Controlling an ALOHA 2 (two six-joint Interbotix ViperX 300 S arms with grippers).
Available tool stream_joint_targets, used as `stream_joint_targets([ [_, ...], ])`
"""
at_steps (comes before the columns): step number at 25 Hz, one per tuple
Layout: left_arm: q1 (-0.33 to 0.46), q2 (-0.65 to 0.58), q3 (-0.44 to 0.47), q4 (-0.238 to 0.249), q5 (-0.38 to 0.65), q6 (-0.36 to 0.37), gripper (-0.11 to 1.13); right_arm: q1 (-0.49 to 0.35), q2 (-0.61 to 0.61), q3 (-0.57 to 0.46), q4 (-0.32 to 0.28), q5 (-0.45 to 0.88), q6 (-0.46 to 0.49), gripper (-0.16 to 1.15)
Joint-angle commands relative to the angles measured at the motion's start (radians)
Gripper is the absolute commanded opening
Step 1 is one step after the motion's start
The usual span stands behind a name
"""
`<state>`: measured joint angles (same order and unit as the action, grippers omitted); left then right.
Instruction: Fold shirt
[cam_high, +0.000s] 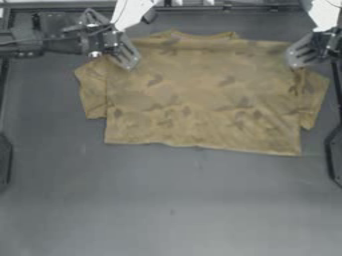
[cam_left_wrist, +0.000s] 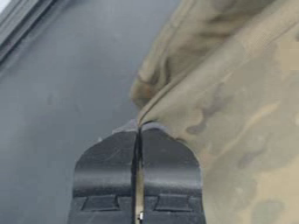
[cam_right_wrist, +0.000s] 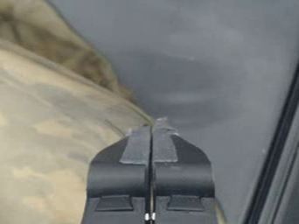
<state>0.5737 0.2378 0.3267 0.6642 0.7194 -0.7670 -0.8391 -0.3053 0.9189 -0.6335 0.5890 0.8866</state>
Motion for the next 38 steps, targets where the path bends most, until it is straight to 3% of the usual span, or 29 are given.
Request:
stream_joint_targets([
  [1, 0.014, -0.011, -0.038, 0.003, 0.000, 0.002, 0.05, -0.018, 0.035, -0.023, -0.012, -0.028, 0.006, 0.09],
  [8, 0.015, 0.020, -0.049, 0.003, 0.002, 0.003, 0.06, -0.040, 0.130, -0.031, 0.005, -0.123, 0.006, 0.09],
  [11, 0.012, 0.023, -0.054, 0.002, 0.002, 0.003, 0.16, -0.041, 0.158, -0.041, 0.005, -0.132, -0.011, 0.10],
  [14, 0.009, 0.021, -0.058, -0.017, 0.002, 0.003, 0.43, -0.040, 0.167, -0.049, 0.005, -0.133, -0.015, 0.23],
  [17, 0.005, 0.015, -0.075, -0.025, 0.000, 0.006, 0.81, -0.040, 0.166, -0.052, 0.014, -0.140, -0.015, 0.55],
  [20, -0.002, 0.002, -0.103, -0.025, 0.002, 0.008, 1.04, -0.040, 0.155, -0.057, 0.017, -0.147, -0.015, 0.90],
  [22, -0.003, -0.008, -0.118, -0.023, 0.006, 0.011, 1.03, -0.040, 0.135, -0.061, 0.023, -0.144, -0.015, 1.03],
  [27, -0.017, -0.055, -0.129, -0.023, 0.017, 0.026, 0.92, -0.034, 0.052, -0.066, 0.028, -0.132, -0.017, 1.00],
  [32, -0.049, -0.123, -0.109, -0.023, 0.067, 0.026, 0.91, 0.028, -0.044, -0.071, 0.084, -0.035, -0.018, 1.00],
  [38, -0.091, -0.199, -0.029, -0.041, 0.106, 0.002, 0.91, 0.126, -0.153, -0.057, 0.109, 0.133, 0.000, 1.00],
])
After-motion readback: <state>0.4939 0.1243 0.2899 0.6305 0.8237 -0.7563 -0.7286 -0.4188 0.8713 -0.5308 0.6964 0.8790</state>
